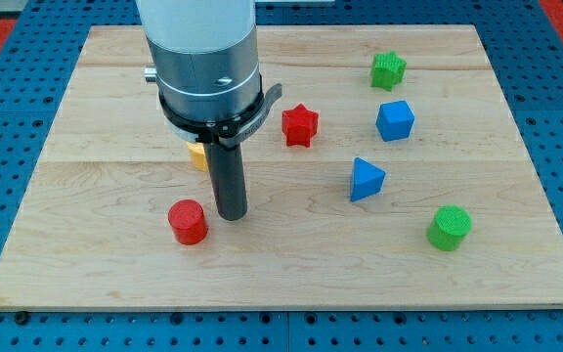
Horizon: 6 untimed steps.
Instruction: Move your arm towards bottom right
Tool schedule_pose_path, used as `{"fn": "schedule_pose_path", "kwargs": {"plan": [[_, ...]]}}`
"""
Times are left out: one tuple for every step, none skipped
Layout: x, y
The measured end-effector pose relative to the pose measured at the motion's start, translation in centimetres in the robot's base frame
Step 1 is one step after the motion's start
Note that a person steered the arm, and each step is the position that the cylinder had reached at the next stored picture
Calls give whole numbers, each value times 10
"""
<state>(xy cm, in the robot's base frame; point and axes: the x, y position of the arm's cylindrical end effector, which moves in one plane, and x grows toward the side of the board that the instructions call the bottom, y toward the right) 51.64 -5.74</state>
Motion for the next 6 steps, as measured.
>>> {"fn": "schedule_pose_path", "kwargs": {"plan": [[11, 6], [37, 66], [82, 92], [98, 103], [102, 118], [103, 167]]}}
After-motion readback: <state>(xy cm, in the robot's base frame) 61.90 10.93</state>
